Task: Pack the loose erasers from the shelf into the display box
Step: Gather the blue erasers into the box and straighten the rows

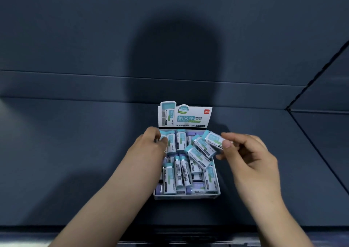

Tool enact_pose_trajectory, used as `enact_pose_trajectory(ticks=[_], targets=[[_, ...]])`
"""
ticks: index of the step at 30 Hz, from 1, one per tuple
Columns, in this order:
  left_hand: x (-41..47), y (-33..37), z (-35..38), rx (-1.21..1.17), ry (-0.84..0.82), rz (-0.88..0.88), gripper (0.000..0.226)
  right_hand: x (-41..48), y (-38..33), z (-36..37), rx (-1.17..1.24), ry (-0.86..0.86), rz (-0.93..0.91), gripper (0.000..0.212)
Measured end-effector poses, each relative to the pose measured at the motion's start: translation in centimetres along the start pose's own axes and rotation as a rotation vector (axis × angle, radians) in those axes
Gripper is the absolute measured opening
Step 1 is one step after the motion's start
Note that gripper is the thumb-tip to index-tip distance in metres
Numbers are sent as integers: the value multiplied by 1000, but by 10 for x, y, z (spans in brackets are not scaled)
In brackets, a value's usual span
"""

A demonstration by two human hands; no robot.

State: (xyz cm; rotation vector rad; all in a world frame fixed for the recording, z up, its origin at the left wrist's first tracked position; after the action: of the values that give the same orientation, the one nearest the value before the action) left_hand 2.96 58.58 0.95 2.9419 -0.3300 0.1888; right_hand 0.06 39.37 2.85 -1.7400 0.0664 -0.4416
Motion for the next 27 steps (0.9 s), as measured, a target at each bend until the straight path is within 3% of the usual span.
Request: enact_pose_trajectory(ticks=[4,9,14,19,23,27], targets=[[6,-1,0,28,-25,21,33,-1,-3,0,61,11,38,7],[5,-6,-10,19,50,110,20,-5,-4,11,188,-31,153,17],[-6,12,-24,-400,52,174,56,-10,-7,37,145,-131,152,10],[-7,4,-24,-284,98,187,34,-5,-17,47,81,-272,138,17],[-12,-11,-19,-233,105,116,30,20,-11,15,-322,-196,-23,26],[-17,-15,-12,-179,114,116,42,23,7,15,-603,-466,52,34]])
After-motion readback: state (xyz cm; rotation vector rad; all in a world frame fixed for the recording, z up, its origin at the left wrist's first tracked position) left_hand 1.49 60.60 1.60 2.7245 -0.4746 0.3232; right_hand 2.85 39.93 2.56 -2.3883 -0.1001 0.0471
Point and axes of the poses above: each hand's wrist, its own x-axis towards the middle knuckle, its own z-axis out of the palm, y = z × x, the point moved 4 cm from there along x, towards the middle knuckle, and after that the axes turned 5 degrees about x, right-handed, at the moved point
